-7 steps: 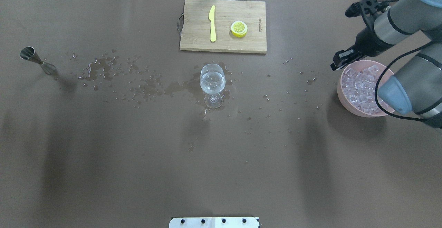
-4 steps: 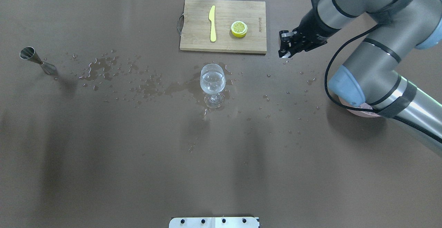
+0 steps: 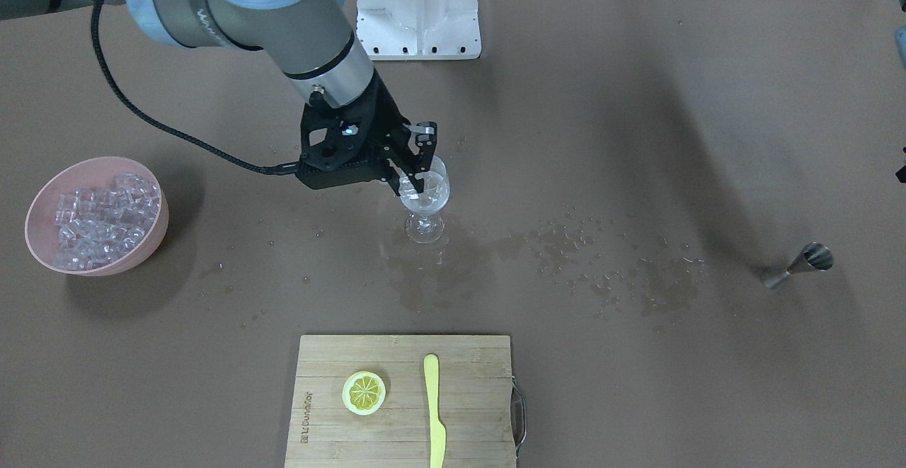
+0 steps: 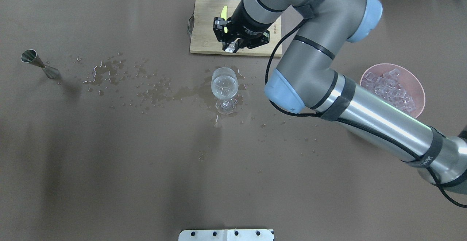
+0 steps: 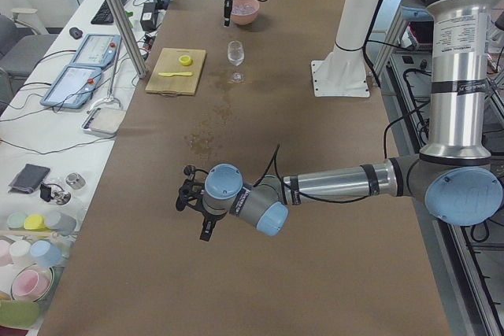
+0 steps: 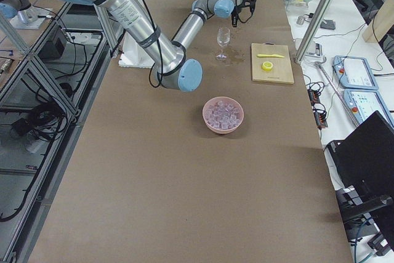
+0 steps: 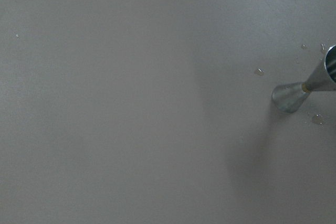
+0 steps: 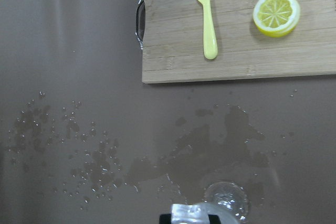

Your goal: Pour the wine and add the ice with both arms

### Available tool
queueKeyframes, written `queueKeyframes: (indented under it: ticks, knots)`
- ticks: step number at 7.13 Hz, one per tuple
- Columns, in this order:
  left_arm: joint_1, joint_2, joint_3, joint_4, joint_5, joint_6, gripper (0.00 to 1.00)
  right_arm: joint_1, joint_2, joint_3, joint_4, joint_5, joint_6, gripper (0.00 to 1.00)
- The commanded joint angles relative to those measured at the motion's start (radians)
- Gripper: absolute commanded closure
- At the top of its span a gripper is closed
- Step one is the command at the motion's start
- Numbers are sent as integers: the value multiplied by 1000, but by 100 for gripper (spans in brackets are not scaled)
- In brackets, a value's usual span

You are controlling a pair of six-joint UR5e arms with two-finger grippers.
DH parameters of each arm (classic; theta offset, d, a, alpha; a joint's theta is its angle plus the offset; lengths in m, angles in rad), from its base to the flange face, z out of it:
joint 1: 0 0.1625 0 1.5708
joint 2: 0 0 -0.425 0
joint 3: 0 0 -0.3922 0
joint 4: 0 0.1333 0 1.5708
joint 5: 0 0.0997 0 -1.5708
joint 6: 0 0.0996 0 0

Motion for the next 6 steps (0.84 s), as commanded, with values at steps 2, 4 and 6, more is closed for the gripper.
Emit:
queueKeyframes:
  ticks: [2, 4, 6]
  knots:
    - [0, -5, 0, -1, 0, -3, 2, -24, -23, 4, 6, -21, 20, 100]
    - [0, -7, 0, -1, 0, -6, 2, -41, -85, 80, 2, -22, 19, 100]
    - [0, -7, 2, -1, 0, -4, 2, -65, -79, 84, 2, -27, 31, 100]
